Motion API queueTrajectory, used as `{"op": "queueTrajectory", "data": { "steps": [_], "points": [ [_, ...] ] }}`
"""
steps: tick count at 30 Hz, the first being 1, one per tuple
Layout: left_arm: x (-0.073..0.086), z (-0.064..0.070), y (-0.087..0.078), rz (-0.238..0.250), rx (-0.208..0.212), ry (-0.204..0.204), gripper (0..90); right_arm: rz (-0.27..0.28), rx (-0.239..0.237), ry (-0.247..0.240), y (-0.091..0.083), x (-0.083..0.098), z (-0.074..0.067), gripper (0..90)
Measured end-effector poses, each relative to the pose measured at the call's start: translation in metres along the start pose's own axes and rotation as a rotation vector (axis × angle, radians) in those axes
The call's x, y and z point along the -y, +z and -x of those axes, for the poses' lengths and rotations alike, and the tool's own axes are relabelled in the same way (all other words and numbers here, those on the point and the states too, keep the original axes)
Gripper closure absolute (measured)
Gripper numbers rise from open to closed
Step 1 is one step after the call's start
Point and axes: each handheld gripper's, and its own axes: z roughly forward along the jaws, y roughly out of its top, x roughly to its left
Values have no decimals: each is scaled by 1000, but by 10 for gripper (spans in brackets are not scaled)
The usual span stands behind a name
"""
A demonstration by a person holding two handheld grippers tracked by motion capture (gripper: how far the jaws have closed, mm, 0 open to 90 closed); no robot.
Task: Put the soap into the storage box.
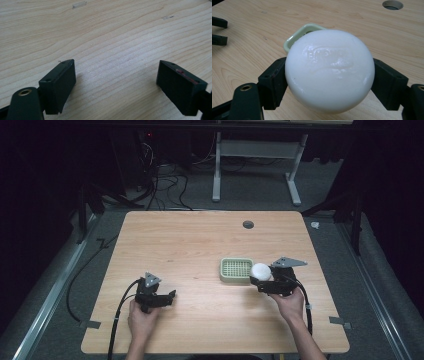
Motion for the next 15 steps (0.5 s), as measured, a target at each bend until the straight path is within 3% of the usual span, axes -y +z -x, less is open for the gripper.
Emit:
{"op": "queueTrajectory", "data": {
  "steps": [15],
  "points": [
    [0, 0, 0, 1, -3, 1, 164, -1, -37, -19, 7, -12, -8, 234]
  ]
}}
